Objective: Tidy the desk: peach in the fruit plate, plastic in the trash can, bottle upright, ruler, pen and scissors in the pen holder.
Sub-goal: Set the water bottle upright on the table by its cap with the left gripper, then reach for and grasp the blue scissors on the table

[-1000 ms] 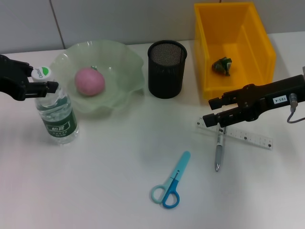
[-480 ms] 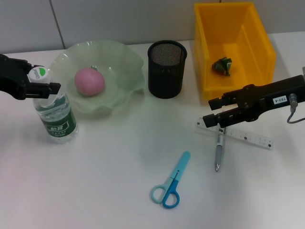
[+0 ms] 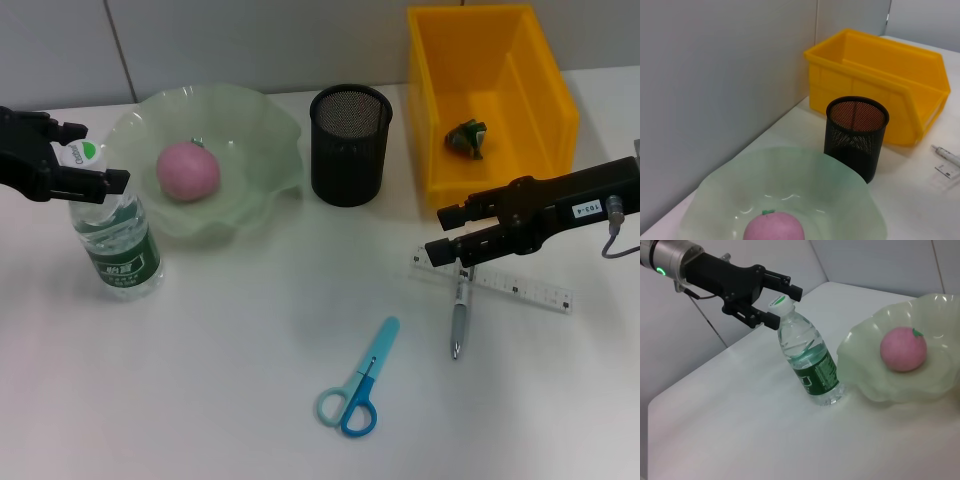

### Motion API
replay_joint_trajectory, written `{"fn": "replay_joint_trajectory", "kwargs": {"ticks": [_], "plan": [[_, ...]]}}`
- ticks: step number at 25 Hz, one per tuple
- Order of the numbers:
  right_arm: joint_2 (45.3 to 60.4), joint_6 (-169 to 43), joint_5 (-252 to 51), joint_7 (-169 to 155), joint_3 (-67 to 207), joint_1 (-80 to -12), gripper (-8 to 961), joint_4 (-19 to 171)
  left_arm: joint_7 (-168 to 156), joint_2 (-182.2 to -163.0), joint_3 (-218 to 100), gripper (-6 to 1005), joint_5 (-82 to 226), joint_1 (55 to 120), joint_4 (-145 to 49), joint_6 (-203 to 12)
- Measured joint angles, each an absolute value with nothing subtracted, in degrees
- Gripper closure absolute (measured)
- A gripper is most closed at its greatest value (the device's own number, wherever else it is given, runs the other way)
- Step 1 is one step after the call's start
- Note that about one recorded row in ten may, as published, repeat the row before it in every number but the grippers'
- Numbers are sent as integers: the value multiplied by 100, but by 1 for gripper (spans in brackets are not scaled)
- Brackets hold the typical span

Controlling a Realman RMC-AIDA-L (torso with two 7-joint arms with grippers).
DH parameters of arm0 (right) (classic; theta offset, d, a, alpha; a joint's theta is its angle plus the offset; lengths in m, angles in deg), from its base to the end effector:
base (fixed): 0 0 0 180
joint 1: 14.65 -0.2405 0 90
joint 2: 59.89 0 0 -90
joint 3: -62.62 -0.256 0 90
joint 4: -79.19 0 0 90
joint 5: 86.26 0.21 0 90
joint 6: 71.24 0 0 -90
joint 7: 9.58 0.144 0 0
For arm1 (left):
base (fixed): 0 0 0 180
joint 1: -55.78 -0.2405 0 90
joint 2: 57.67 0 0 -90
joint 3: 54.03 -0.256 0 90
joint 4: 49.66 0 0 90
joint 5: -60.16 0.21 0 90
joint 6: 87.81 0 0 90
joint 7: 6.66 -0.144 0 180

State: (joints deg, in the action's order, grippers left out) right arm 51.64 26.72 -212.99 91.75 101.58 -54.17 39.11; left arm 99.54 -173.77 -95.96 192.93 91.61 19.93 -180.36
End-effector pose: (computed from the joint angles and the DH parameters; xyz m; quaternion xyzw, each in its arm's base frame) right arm 0.2403 0.3600 0.0475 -0.9442 0.2955 0.1395 0.0416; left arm -0.2139 0.3805 0.0977 -0.9533 -0.2018 -0.0504 0.2192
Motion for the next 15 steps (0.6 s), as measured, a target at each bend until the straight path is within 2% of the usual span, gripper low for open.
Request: {"fn": "replay_joint_trajectory", "kwargs": {"ticks": [7,13,15], "plan": [[5164,2649,-21299,9162,10155,-5416,161,3911,9915,-17373,-9518,151,18978,9097,2033,-18040],[5177,2626,-21300,9136,10155,-5410,161,3914,9783,-17198,-9329,150,17235,8777,2001,-18163],[5181,2623,-21299,9130,10155,-5406,161,3913,9631,-17191,-9325,150,16818,8685,1994,-18258]]}}
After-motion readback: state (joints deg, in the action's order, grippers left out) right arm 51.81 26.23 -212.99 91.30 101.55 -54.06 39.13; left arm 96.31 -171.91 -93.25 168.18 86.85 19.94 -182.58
